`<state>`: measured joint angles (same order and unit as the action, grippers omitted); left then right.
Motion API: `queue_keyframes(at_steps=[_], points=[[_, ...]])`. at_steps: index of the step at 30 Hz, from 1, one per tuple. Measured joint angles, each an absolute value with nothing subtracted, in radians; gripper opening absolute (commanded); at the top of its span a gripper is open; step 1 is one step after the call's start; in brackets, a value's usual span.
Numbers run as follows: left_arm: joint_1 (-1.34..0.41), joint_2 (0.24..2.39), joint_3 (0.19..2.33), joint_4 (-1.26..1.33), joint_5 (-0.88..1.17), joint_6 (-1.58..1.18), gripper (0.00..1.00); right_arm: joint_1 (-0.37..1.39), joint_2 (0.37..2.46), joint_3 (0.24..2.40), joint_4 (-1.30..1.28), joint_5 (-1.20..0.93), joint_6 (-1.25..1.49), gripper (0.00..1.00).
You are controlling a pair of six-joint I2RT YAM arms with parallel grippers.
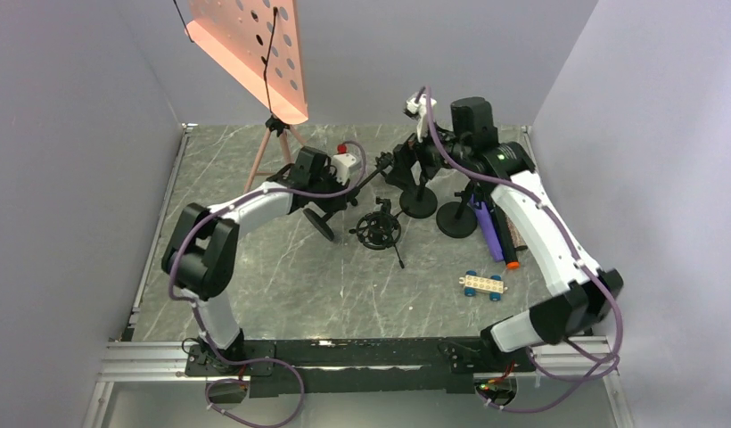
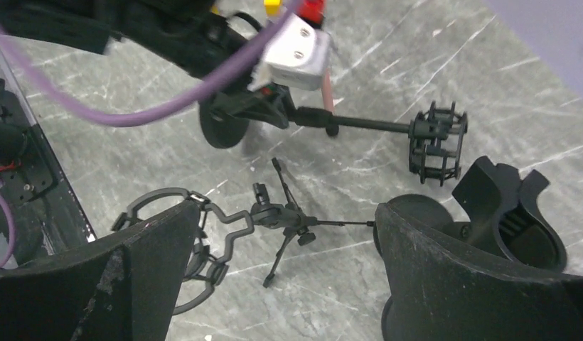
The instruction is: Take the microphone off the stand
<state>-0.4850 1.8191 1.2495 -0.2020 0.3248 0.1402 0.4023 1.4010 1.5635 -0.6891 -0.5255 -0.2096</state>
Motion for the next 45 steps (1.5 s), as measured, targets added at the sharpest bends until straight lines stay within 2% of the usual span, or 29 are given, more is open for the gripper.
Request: queue_keyframes(at_steps=[10, 15, 25, 30, 36, 41, 45], points=[[-0.485, 1.579, 1.125, -0.117, 0.328, 0.091, 0.00, 0.351, 1.673, 1.842, -0.855, -0.585, -0.218, 0.92], [-0.485, 1.461, 1.028, -0.063, 0.342, 0.091, 0.00, 0.306, 1.795, 2.009, -0.915, -0.618, -0.213, 0.92], [-0.484, 1.240, 0.839, -0.037, 0.361, 0.160, 0.00, 0.308, 1.991, 2.231, -0.989, -0.698, -0.183, 0.91], [-0.484, 1.164, 0.783, -0.006, 0.358, 0.188, 0.00, 0.325, 2.053, 2.246, -1.036, -0.736, -0.137, 0.90], [-0.484, 1.151, 0.731, 0.045, 0.355, 0.202, 0.00, 0.381, 2.064, 2.254, -1.106, -0.743, -0.146, 0.75], [-0.483, 1.151, 0.727, 0.049, 0.337, 0.202, 0.01, 0.391, 2.064, 2.252, -1.120, -0.790, -0.165, 0.36], [-0.485, 1.165, 0.719, 0.052, 0.331, 0.214, 0.34, 0.398, 2.064, 2.254, -1.141, -0.864, -0.202, 0.28]])
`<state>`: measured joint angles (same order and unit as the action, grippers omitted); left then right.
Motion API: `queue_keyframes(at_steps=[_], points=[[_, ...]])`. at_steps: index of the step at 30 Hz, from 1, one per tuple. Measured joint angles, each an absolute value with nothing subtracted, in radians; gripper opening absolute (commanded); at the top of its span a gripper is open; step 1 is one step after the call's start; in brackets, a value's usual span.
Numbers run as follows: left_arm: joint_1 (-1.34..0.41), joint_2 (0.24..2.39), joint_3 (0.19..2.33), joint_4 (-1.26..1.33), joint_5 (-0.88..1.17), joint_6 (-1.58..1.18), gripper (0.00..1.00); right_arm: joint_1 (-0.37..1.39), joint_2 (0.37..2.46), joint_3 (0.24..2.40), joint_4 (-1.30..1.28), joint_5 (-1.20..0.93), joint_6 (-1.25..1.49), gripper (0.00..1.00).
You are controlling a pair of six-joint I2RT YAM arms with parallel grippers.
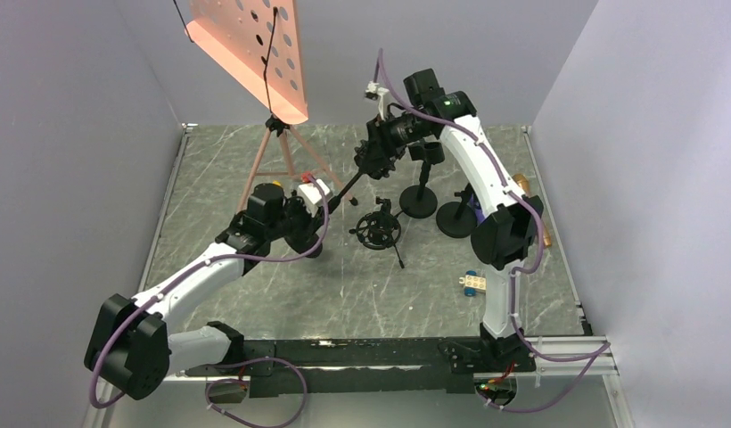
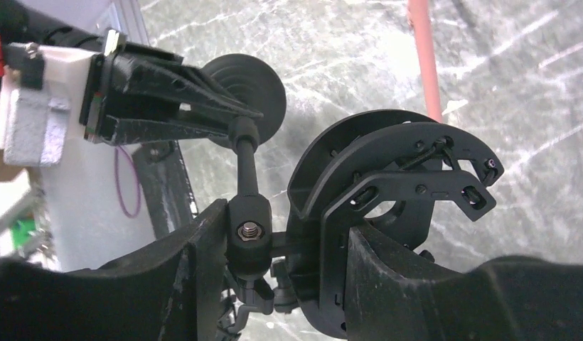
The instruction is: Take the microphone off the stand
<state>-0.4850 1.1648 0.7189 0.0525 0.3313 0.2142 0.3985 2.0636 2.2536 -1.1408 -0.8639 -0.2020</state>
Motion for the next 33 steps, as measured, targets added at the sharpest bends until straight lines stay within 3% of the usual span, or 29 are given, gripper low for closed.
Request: queue_keyframes(at_steps=[5, 10, 14, 20, 26, 28, 30, 33], points=[[-0.463, 1.158, 0.709, 0.039, 0.345, 0.199, 0.57, 0.484, 2.062, 2.246, -1.130, -0.807, -0.325, 0.17], [-0.423, 1.067, 0.666, 0.081, 0.404, 0.182, 0.77, 0.578, 1.987, 2.111, -1.025, -0.754, -0.388, 0.15], [-0.415, 0.977, 0.530, 0.163, 0.450, 0.163, 0.85, 0.633, 1.915, 1.999, -0.962, -0.733, -0.405, 0.15], [-0.447, 0.920, 0.369, 0.202, 0.504, 0.166, 0.83, 0.693, 1.882, 1.953, -0.879, -0.714, -0.427, 0.15], [-0.457, 0.928, 0.331, 0.326, 0.478, 0.174, 0.75, 0.712, 1.880, 1.956, -0.885, -0.715, -0.472, 0.16], [-0.458, 0.937, 0.331, 0.370, 0.450, 0.177, 0.64, 0.716, 1.880, 1.962, -0.895, -0.714, -0.483, 0.16], [-0.458, 0.945, 0.331, 0.407, 0.427, 0.183, 0.46, 0.720, 1.880, 1.963, -0.899, -0.714, -0.488, 0.16], [-0.459, 0.957, 0.333, 0.436, 0.418, 0.204, 0.02, 0.723, 1.880, 1.963, -0.898, -0.709, -0.484, 0.16]])
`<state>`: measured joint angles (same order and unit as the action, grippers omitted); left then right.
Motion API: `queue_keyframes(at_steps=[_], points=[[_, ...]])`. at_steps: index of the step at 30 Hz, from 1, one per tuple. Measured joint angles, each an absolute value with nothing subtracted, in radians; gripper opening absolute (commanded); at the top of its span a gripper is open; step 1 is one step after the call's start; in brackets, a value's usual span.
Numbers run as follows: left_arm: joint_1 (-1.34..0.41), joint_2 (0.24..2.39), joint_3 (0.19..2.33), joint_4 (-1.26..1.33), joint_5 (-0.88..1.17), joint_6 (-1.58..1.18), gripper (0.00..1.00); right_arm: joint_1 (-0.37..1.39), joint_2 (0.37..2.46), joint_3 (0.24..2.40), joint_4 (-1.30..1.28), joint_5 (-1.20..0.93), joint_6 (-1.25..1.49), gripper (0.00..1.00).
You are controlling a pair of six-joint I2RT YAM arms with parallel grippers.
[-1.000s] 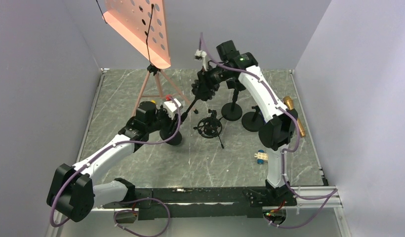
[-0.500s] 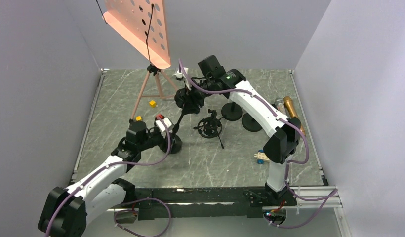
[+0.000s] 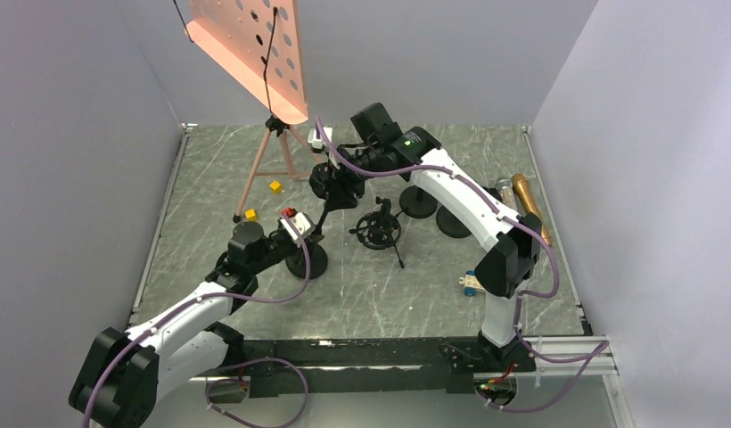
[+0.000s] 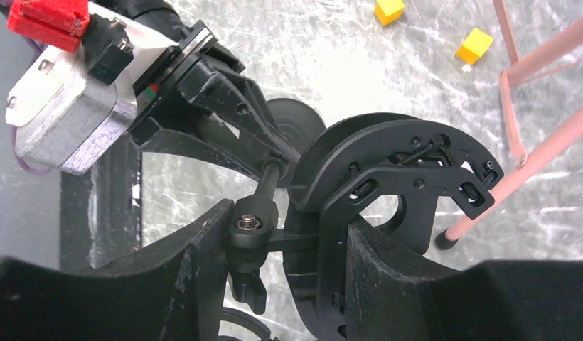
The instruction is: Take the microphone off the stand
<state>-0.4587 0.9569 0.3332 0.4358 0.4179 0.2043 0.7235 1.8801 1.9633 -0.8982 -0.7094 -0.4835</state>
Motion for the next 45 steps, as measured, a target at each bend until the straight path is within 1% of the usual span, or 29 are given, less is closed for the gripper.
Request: queue_keyframes(at_steps=[1, 5, 8, 11, 13, 18, 19, 21, 22, 23, 26, 27, 28, 31, 33, 37, 41, 45], points=[[-0.460, 0.960, 0.337, 0.433, 0.416, 0.212, 0.00, 0.723, 1.880, 1.963, -0.896, -0.703, -0.474, 0.16], [-0.465, 0.955, 0.372, 0.365, 0.374, 0.234, 0.00, 0.723, 1.884, 1.979, -0.894, -0.631, -0.340, 0.13], [-0.477, 0.918, 0.394, 0.304, 0.274, 0.282, 0.00, 0.723, 1.911, 2.016, -0.876, -0.584, -0.184, 0.10], [-0.530, 0.880, 0.391, 0.282, 0.133, 0.372, 0.00, 0.718, 1.918, 2.017, -0.855, -0.578, -0.066, 0.08], [-0.565, 0.880, 0.377, 0.308, 0.068, 0.446, 0.00, 0.699, 1.938, 2.037, -0.875, -0.594, -0.021, 0.01], [-0.651, 0.930, 0.247, 0.537, -0.092, 0.691, 0.00, 0.647, 2.017, 2.046, -0.915, -0.684, 0.081, 0.00], [-0.667, 0.939, 0.238, 0.547, -0.115, 0.714, 0.04, 0.644, 2.026, 2.041, -0.921, -0.692, 0.089, 0.00], [-0.685, 0.938, 0.252, 0.510, -0.153, 0.719, 0.37, 0.639, 2.032, 2.033, -0.924, -0.710, 0.097, 0.00], [-0.686, 0.931, 0.282, 0.451, -0.164, 0.706, 0.52, 0.640, 2.031, 2.033, -0.919, -0.712, 0.094, 0.00], [-0.683, 0.923, 0.319, 0.377, -0.164, 0.685, 0.62, 0.642, 2.028, 2.033, -0.912, -0.713, 0.089, 0.00], [-0.660, 0.881, 0.454, 0.160, -0.037, 0.601, 0.82, 0.651, 2.026, 2.033, -0.881, -0.721, 0.064, 0.00], [-0.656, 0.850, 0.491, 0.112, 0.018, 0.567, 0.88, 0.654, 2.025, 2.033, -0.881, -0.726, 0.045, 0.00], [-0.653, 0.818, 0.515, 0.077, 0.065, 0.535, 0.91, 0.657, 2.023, 2.033, -0.882, -0.727, 0.029, 0.00], [-0.640, 0.694, 0.540, -0.015, 0.225, 0.448, 0.91, 0.662, 2.016, 2.033, -0.891, -0.735, -0.044, 0.00], [-0.628, 0.667, 0.547, -0.086, 0.322, 0.423, 0.91, 0.664, 2.014, 2.033, -0.897, -0.740, -0.087, 0.00], [-0.573, 0.680, 0.536, -0.186, 0.415, 0.393, 0.92, 0.670, 2.004, 2.033, -0.921, -0.743, -0.166, 0.00], [-0.514, 0.687, 0.530, -0.218, 0.476, 0.361, 0.89, 0.679, 1.968, 1.992, -0.930, -0.747, -0.257, 0.00], [-0.497, 0.759, 0.593, -0.265, 0.553, 0.348, 0.85, 0.688, 1.893, 1.895, -0.910, -0.746, -0.339, 0.00]])
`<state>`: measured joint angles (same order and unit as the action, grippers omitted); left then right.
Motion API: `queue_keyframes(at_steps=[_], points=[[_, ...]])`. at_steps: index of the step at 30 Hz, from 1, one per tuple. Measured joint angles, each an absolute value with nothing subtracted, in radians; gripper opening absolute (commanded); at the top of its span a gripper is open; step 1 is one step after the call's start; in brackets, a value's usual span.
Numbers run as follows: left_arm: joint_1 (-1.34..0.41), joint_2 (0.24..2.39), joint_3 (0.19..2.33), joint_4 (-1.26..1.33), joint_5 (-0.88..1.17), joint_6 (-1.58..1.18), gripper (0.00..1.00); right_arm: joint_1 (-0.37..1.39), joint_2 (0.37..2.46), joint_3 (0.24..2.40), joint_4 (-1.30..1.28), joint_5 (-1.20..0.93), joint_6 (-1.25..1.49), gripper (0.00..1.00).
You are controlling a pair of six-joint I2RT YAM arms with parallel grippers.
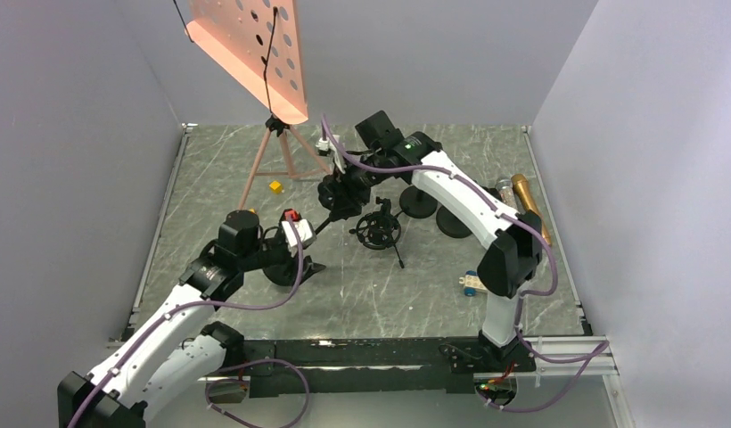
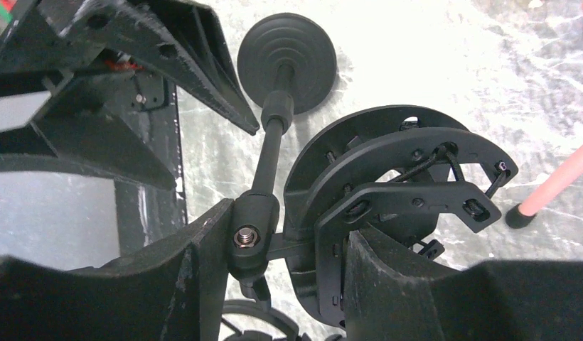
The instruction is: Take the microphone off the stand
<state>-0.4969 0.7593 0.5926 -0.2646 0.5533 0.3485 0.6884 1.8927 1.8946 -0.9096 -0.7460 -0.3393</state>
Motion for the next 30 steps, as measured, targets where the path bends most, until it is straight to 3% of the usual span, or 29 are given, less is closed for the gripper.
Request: queue_keyframes(at_steps=[5, 9, 12, 15, 22, 27, 30], points=[[-0.392, 0.817, 0.667, -0.331, 0.682, 0.367, 0.78, 0.690, 1.816, 1.822, -0.892, -0.740, -0.425, 0.00], [-0.242, 0.939, 0.788, -0.419, 0.799, 0.465, 0.78, 0.691, 1.791, 1.799, -0.888, -0.738, -0.469, 0.00], [-0.217, 1.018, 0.824, -0.461, 0.871, 0.549, 0.78, 0.697, 1.782, 1.785, -0.883, -0.739, -0.481, 0.00], [-0.224, 1.072, 0.822, -0.485, 0.932, 0.601, 0.71, 0.705, 1.780, 1.782, -0.878, -0.740, -0.495, 0.00], [-0.261, 1.189, 0.805, -0.458, 0.978, 0.666, 0.40, 0.718, 1.780, 1.783, -0.863, -0.741, -0.503, 0.00], [-0.260, 1.187, 0.750, -0.348, 0.951, 0.652, 0.00, 0.717, 1.780, 1.783, -0.858, -0.731, -0.495, 0.00], [-0.267, 1.151, 0.717, -0.294, 0.908, 0.611, 0.00, 0.715, 1.780, 1.783, -0.848, -0.718, -0.459, 0.00]])
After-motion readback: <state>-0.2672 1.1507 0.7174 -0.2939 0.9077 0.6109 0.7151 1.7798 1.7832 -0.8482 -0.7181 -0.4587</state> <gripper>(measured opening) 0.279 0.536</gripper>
